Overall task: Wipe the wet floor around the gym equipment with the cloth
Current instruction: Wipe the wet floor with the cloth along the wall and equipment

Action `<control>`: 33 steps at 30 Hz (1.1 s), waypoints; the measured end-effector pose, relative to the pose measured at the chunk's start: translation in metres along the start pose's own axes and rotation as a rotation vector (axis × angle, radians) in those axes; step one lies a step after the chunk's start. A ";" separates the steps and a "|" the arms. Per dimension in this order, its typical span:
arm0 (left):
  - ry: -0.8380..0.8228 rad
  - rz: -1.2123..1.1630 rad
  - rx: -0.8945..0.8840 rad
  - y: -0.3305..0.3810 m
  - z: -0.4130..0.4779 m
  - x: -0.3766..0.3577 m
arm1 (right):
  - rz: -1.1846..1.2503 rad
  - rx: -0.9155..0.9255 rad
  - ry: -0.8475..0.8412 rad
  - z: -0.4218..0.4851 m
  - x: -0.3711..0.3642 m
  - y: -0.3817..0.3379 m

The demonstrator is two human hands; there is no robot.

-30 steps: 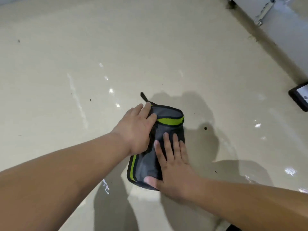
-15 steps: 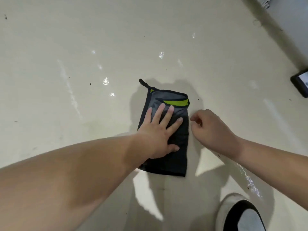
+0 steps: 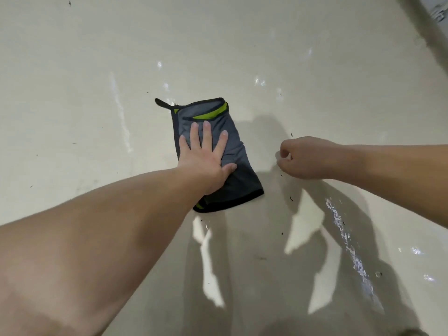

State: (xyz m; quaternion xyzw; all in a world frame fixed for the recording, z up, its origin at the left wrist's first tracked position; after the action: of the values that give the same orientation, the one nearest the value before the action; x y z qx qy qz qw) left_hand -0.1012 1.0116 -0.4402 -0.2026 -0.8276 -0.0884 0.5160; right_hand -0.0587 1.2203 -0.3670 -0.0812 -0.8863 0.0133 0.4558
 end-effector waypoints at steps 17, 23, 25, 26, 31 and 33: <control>0.059 -0.115 -0.174 0.261 -0.075 -0.021 | 0.165 0.034 0.691 -0.016 -0.054 0.155; 0.080 -0.064 -0.203 0.262 -0.116 -0.048 | 0.141 0.201 0.704 -0.010 -0.061 0.131; 0.123 -0.089 -0.153 0.245 -0.128 -0.054 | 0.156 0.287 0.675 -0.014 -0.060 0.122; 0.149 -0.113 -0.113 0.239 -0.133 -0.054 | 0.155 0.313 0.666 -0.017 -0.061 0.120; 0.272 -0.183 0.069 0.234 -0.123 -0.048 | 0.229 0.237 0.631 -0.035 -0.074 0.136; 0.287 -0.191 0.096 0.246 -0.116 -0.050 | 0.181 0.217 0.574 -0.047 -0.076 0.164</control>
State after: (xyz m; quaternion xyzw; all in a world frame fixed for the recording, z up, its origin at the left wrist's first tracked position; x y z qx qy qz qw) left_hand 0.1175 1.1800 -0.4475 -0.0833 -0.7642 -0.1255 0.6271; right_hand 0.0446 1.3679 -0.4170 -0.1109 -0.7041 0.1246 0.6902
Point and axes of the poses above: each hand's wrist, its own z-axis towards the middle knuckle, its own x-axis out of the back of the hand, y = z × x, the point moved 6 cm from there along z, towards the middle knuckle, and after that the axes turned 6 degrees about y, right-handed, at the moved point
